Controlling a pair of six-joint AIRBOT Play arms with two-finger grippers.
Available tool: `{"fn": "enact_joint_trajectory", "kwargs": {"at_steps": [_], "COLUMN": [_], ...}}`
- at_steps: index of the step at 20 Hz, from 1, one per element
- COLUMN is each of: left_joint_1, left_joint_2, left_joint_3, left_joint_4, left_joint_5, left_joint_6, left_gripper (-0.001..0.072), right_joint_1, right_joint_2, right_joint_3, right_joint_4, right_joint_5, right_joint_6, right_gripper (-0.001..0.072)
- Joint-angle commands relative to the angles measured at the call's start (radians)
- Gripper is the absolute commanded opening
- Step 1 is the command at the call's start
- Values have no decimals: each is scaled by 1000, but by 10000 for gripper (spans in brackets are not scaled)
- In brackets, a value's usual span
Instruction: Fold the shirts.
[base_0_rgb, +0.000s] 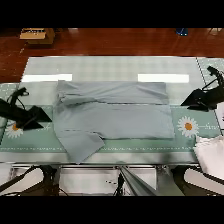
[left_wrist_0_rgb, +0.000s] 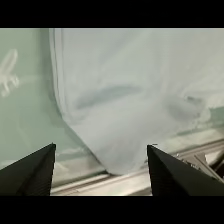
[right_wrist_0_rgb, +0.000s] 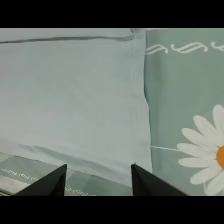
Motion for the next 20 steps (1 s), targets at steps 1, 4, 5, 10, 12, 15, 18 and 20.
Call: {"fn": "enact_joint_trajectory", "kwargs": {"at_steps": [1, 4, 5, 10, 12, 15, 18, 20], "left_joint_1": [55, 17, -11, -111, -86, -13, -29, -79], "left_joint_2": [112, 107, 107, 79, 84, 90, 76, 48], "left_joint_3": [-228, -246, -249, -302, -300, -301, -301, -302], "left_joint_4": [-34, -87, -94, -43, -6, 53, -33, -127], "left_joint_5": [60, 132, 147, 192, 170, 122, 202, 258], "left_joint_6": [74, 98, 101, 97, 98, 100, 118, 119], "left_gripper": [649, 646, 646, 580, 571, 572, 572, 571], "right_joint_1": [-92, -94, -94, -94, -94, -94, -94, -94], "right_joint_2": [117, 146, 146, 146, 146, 146, 146, 146], "right_joint_3": [-184, -199, -199, -199, -199, -199, -199, -199], "right_joint_4": [138, 178, 191, 193, 188, 164, 158, 158], "right_joint_5": [-107, -139, -134, -101, -95, -90, -92, -83], "right_joint_6": [-69, -77, -77, -78, -78, -78, -78, -77], "right_gripper": [473, 473, 474, 475, 475, 475, 475, 475]}}
